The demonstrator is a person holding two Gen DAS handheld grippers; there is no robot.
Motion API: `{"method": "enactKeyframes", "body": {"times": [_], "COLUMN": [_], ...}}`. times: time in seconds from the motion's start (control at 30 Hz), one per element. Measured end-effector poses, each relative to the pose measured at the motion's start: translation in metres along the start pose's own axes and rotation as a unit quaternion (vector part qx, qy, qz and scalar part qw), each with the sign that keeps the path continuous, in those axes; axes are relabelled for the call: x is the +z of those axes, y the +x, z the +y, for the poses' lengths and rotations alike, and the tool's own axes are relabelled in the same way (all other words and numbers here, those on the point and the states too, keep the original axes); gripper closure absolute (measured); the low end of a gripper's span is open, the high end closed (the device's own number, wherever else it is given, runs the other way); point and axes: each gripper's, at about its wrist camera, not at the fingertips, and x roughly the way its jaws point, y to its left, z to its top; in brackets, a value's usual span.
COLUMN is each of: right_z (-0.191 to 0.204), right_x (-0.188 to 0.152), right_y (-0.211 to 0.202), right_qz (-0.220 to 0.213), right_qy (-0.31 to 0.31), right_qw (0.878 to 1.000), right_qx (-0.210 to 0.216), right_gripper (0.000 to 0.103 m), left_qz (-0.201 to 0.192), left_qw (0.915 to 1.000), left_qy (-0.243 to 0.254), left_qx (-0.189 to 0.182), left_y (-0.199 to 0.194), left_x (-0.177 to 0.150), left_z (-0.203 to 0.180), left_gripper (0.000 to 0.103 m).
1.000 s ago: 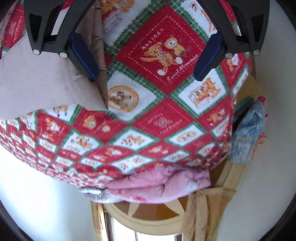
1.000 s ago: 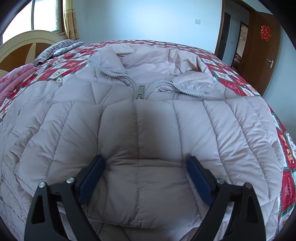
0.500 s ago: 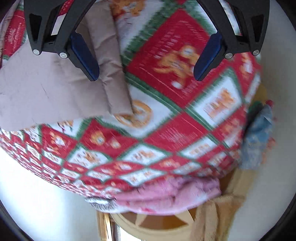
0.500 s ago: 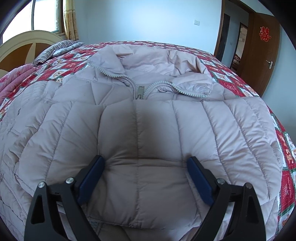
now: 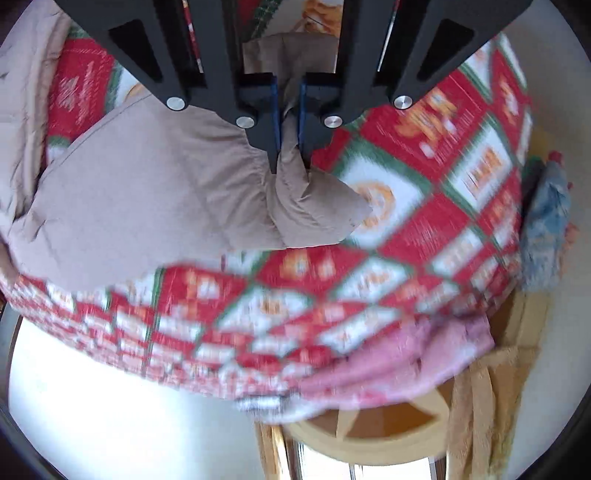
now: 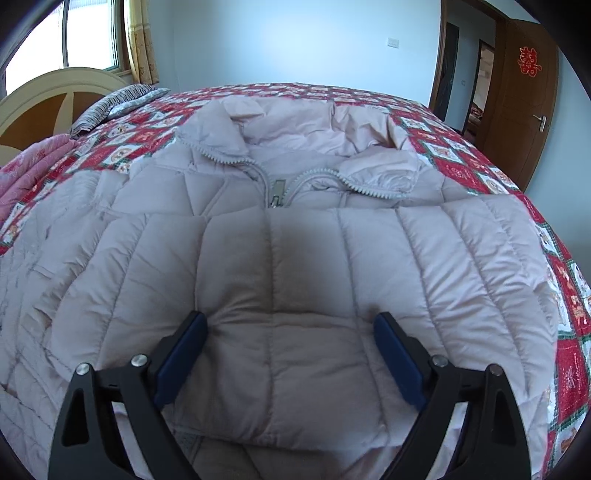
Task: Fold large clothes
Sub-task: 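Grasp the sleeve cuff with the left gripper and fold it across the body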
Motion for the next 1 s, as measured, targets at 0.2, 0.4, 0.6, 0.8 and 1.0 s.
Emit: {"method": "enactKeyframes", "body": {"times": [0.2,0.4,0.6,0.8,1.0], "right_z": [-0.009,-0.016,-0.032,-0.053,-0.069], "right_x": [0.002,0.002,-0.006,-0.013,-0.021], "right_y": [-0.031,-0.044,-0.056,-0.061,-0.062], "right_qz": [-0.045,-0.049,-0.057,-0.061,-0.061], "right_qy": [-0.017,-0.031,-0.032,-0.016,-0.006], "right_qw": [0.998,0.998,0.997,0.996,0.996], "right_qx": [-0.030,-0.037,-0.045,-0.060,-0.064], "right_gripper": [0.010,0.010,0.010,0.010,0.009], "left_qz": [-0.081,-0.116,-0.136,-0.151,-0.157], "left_qw": [0.9965,0.9904,0.9788,0.9650,0.9534], "left_qy": [0.020,0.055,0.112,0.158,0.193], "left_qx": [0.004,-0.052,-0.104,-0.145,-0.170], "left_y": [-0.053,-0.094,-0.127,-0.154,-0.170], "left_x": [0.044,0.065,0.066,0.062,0.051], "left_z": [-0.011,-0.067,-0.145,-0.221,-0.279], "left_gripper": [0.097,0.097,0.097,0.097,0.097]}}
